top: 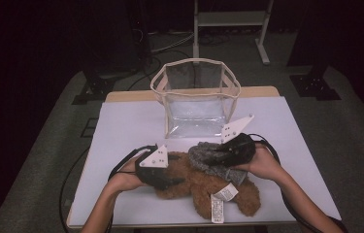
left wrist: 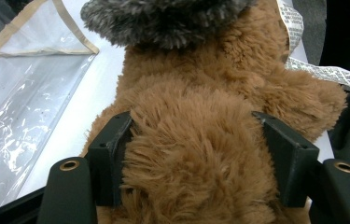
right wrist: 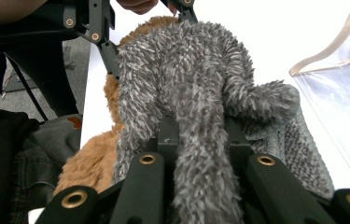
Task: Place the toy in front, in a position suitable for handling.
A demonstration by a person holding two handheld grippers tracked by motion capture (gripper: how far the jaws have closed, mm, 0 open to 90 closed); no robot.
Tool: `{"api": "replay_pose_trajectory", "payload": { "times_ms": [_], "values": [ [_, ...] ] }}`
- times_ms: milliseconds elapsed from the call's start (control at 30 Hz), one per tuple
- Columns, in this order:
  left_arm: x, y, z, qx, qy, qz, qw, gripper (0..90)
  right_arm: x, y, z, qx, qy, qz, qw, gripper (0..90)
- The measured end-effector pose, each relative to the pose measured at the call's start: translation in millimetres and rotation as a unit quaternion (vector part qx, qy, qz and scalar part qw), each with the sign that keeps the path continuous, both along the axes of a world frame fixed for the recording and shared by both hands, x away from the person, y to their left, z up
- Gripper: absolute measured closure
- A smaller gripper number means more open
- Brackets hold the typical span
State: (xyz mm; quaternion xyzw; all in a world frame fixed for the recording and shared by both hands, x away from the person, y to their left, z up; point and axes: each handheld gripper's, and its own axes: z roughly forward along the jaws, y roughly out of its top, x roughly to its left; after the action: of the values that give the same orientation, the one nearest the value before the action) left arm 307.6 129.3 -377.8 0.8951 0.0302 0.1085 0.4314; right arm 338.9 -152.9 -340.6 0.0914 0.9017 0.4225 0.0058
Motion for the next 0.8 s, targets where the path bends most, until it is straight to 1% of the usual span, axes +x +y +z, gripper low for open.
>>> {"api": "replay_pose_trajectory", "payload": {
  "times_ms": [100,133,167,200,233,267,333,367,467,500,533,567,600,633,700,733,800],
  "values": [
    [0.4,1.3,-0.2,-0.003,0.0,-0.003,1.0,34.2,2.4,-5.5,1.6,0.004,0.002,-0.005,1.0,74.1],
    [0.2,1.1,0.1,-0.002,-0.002,-0.005,1.0,34.3,3.9,-10.0,2.5,0.006,0.002,-0.011,0.9999,74.1],
    [-0.1,1.0,1.5,0.002,-0.005,-0.005,1.0,34.3,7.0,-21.2,3.6,0.008,0.001,-0.027,0.9996,74.0],
    [-0.3,0.8,2.1,0.003,-0.009,-0.004,0.9999,34.3,8.8,-27.3,2.7,0.012,0.004,-0.035,0.9993,74.0],
    [-0.3,0.8,2.1,0.003,-0.009,-0.004,0.9999,34.3,8.8,-27.3,2.7,0.012,0.004,-0.035,0.9993,74.0],
    [-0.1,0.3,3.9,0.005,-0.017,-0.003,0.9998,34.2,9.4,-38.3,-2.5,0.026,0.023,-0.046,0.9983,74.0],
    [0.5,-0.4,4.7,0.004,-0.017,0.0,0.9999,34.2,8.6,-40.5,-4.8,0.031,0.026,-0.045,0.9982,74.0],
    [1.8,-1.0,5.9,0.008,-0.019,0.0,0.9998,34.2,6.2,-42.2,-7.1,0.033,0.028,-0.046,0.998,74.0],
    [5.4,-2.7,9.8,0.011,-0.025,0.004,0.9996,34.2,-2.1,-44.7,-10.5,0.037,0.02,-0.048,0.998,74.0],
    [8.4,-2.4,12.2,0.013,-0.024,0.015,0.9995,33.0,-5.6,-46.9,-11.1,0.04,0.019,-0.049,0.9978,74.0],
    [8.4,-2.4,12.2,0.013,-0.024,0.015,0.9995,30.6,-5.6,-46.9,-11.1,0.04,0.019,-0.049,0.9978,74.0],
    [10.4,-1.3,13.4,0.016,-0.019,0.019,0.9995,30.6,-6.9,-47.9,-11.8,0.041,0.019,-0.05,0.9977,74.0],
    [11.1,0.6,12.9,0.008,-0.006,0.019,0.9998,27.8,-9.2,-49.2,-13.4,0.042,0.018,-0.049,0.9977,74.0],
    [11.1,0.6,12.9,0.008,-0.006,0.019,0.9998,27.6,-9.2,-49.2,-13.4,0.042,0.018,-0.049,0.9977,74.0],
    [9.7,1.1,8.9,0.002,0.002,0.016,0.9999,27.3,-11.1,-48.5,-13.8,0.044,0.019,-0.048,0.9977,74.0],
    [8.7,1.5,7.1,0.0,0.005,0.015,0.9999,27.9,-11.5,-44.6,-12.1,0.039,0.017,-0.043,0.9982,73.9],
    [5.9,2.0,3.9,0.0,0.009,0.009,0.9999,28.8,-11.1,-42.7,-11.0,0.035,0.016,-0.042,0.9984,73.8]
  ]
}}
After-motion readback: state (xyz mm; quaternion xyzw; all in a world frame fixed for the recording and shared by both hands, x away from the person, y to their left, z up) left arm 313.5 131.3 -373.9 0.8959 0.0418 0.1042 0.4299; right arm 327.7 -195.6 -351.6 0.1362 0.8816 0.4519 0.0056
